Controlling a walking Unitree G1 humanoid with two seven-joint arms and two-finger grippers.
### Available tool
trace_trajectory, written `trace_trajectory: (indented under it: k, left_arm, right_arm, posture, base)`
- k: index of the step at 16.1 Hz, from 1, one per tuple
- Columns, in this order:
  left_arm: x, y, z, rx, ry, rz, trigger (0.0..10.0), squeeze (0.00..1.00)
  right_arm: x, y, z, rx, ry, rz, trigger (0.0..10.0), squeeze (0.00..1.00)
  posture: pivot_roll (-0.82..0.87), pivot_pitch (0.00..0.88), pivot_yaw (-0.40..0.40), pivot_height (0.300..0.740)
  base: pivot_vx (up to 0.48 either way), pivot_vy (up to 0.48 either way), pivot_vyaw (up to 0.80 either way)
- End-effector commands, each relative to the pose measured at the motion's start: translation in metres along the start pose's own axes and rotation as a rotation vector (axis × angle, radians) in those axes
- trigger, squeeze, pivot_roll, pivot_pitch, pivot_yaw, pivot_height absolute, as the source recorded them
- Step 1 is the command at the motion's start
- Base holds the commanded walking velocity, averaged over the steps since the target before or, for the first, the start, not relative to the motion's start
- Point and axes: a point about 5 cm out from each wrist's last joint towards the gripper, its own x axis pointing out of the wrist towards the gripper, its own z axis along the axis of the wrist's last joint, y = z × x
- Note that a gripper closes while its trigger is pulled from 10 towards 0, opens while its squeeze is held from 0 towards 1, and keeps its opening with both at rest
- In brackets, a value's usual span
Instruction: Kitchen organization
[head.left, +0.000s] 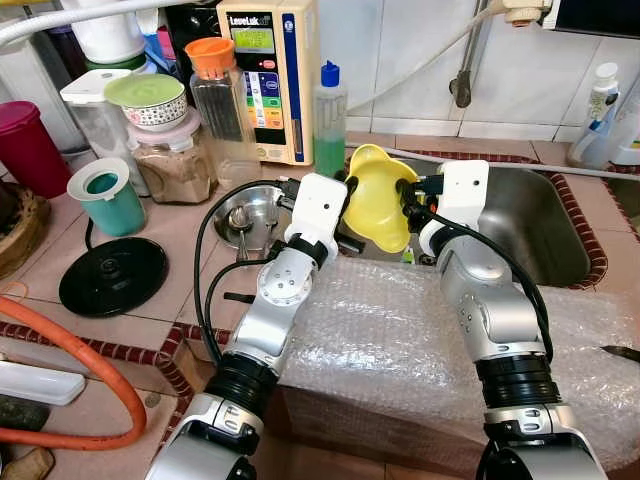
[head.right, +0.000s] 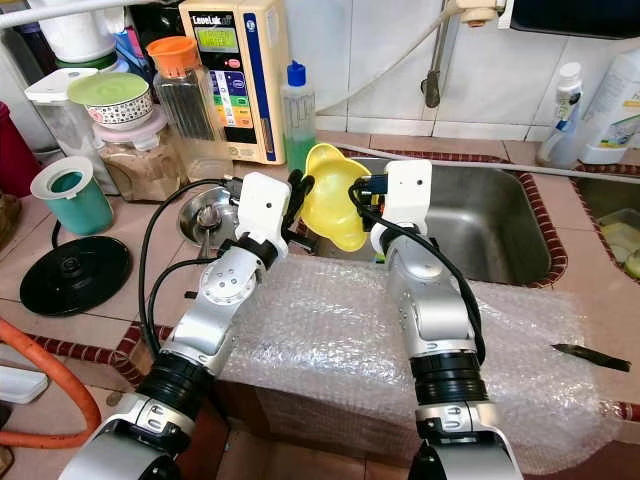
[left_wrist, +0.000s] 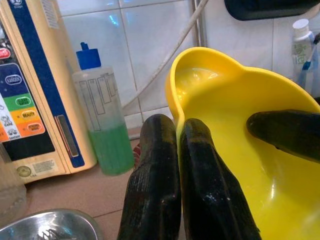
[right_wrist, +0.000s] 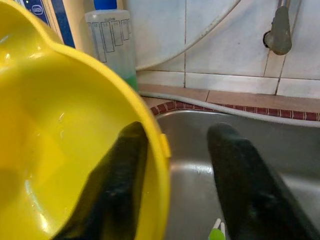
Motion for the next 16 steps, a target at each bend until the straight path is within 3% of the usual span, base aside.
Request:
trace_trajectory:
  k: [1,4,6,7,8,9,12,16]
  left_arm:
    - [0.000,0.019,0.007,0.025,-0.040,0.077,0.0,0.00]
    - [0.001,0.017,0.007,0.025,-0.042,0.070,0.0,0.00]
    - [0.002,0.008,0.008,-0.034,-0.050,0.006,0.1,0.00]
    - [0.001,-0.001,0.009,-0.067,-0.060,-0.050,5.8,0.00]
    - [0.001,-0.009,0.011,-0.092,-0.072,-0.100,10.0,0.20]
    - [-0.001,-0.016,0.011,-0.139,-0.073,-0.145,10.0,1.00]
    - [-0.002,-0.023,0.006,-0.164,-0.033,-0.218,10.0,1.00]
    - [-0.002,-0.023,0.006,-0.164,-0.033,-0.218,10.0,1.00]
  right_arm:
    - [-0.004,-0.029,-0.006,0.007,0.038,-0.133,0.0,0.00]
    - [-0.005,-0.034,-0.009,0.010,0.055,-0.148,0.0,0.00]
    - [-0.006,-0.041,-0.011,0.022,0.069,-0.189,0.0,0.00]
    - [-0.006,-0.045,-0.011,0.013,0.069,-0.218,0.0,0.00]
    - [-0.006,-0.048,-0.011,0.012,0.071,-0.237,0.0,0.00]
    - [-0.005,-0.051,-0.011,-0.002,0.062,-0.266,0.0,0.00]
    - [-0.003,-0.058,-0.009,-0.041,0.038,-0.315,0.0,0.00]
    - [-0.003,-0.058,-0.009,-0.041,0.038,-0.315,0.0,0.00]
  posture:
    - [-0.08,0.000,0.096,0.740]
    - [-0.08,0.000,0.097,0.740]
    - [-0.08,0.000,0.094,0.740]
    - [-0.08,0.000,0.093,0.740]
    - [-0.08,0.000,0.093,0.740]
    - [-0.08,0.000,0.094,0.740]
    - [-0.07,0.000,0.096,0.740]
    - [-0.07,0.000,0.096,0.740]
  base:
    - [0.000,0.000,0.00]
    - [0.000,0.000,0.00]
    - [0.000,0.000,0.00]
    - [0.000,0.000,0.00]
    - [0.000,0.000,0.00]
    - [0.000,0.000,0.00]
    - [0.000,0.000,0.00]
    - [0.000,0.000,0.00]
